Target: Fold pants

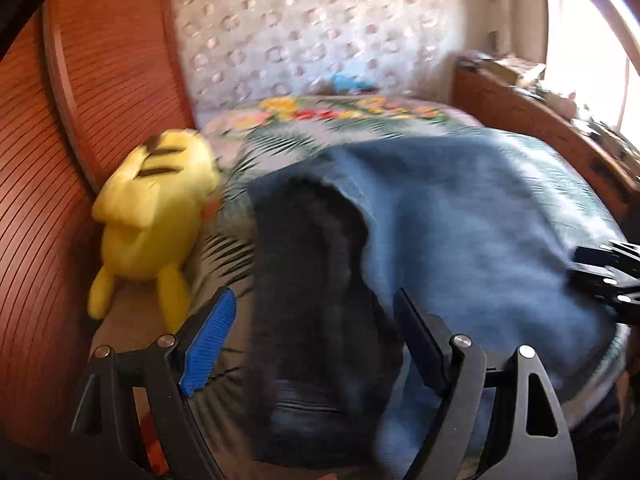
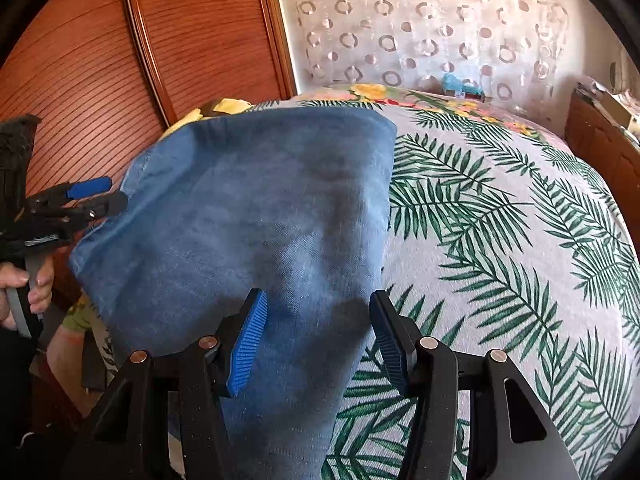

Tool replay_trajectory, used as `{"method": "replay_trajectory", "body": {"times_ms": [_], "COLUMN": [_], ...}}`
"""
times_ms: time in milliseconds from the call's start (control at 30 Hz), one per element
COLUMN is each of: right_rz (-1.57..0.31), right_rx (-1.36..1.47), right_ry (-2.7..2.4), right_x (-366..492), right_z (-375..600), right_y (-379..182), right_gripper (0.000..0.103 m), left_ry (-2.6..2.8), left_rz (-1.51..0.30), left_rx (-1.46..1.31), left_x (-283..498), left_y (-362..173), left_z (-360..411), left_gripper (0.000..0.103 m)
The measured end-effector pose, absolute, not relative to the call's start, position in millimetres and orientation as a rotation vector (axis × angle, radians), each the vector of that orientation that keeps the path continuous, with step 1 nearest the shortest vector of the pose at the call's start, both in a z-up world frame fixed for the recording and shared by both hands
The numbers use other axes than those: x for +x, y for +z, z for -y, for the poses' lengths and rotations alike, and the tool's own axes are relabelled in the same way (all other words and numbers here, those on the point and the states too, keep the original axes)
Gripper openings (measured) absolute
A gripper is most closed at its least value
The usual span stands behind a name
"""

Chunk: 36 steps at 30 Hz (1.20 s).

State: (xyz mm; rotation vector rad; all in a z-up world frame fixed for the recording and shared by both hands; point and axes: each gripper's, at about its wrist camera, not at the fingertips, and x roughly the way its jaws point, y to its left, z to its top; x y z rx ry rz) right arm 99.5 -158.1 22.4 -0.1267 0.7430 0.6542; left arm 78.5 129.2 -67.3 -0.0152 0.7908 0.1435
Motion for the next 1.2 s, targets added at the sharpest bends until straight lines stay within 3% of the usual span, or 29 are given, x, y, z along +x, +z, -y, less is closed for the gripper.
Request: {"method": "replay_trajectory", "body": {"times_ms": [100,267,533,600,633,767,1033,1200], "right_rz": [-0.748,-0.762,-0.78,-0.787,-0.793,-0.771,-0.642,-0.593], "right_rx": [-0.127,-0.122,-0.096,-0.084,-0.078,-0.08,-0.037,-0.074], "right_ry": [0.648,0.627,0.659,0.698,0.72,0.742,0.802,0.857], "right_x": [99,104,105,104,104,103,86,74], "right_z": [157,155,151,149,148,146,153,142], "right_y": [22,19,16,16,17,25,67,85], "right_gripper": [0.056,0.067,0.066,0.051,0.036,0.011,0.007,0.006], "left_ry": [0.204,0.159,0.048,0.022,0.006,-0.068,-0.06,-0.052], "left_rz": [-0.805,-0.781,-0.685,-0.673,-0.67,-0.695,-0.783,-0.756], "left_rx": [-0.032,-0.067,-0.083,-0.078,-0.081,-0.074,-0.061,-0.086], "left_x": [79,66,45,41,39,38,50,43], "left_y": [-75,-74,-46,-42,-41,-51,-87,-76], "left_z": [-151,-154,-121,-111,-105,-78,-68,-77], "left_gripper": [0.082,0.082,0.082,0.082,0.082,0.082,0.082,0.082]}}
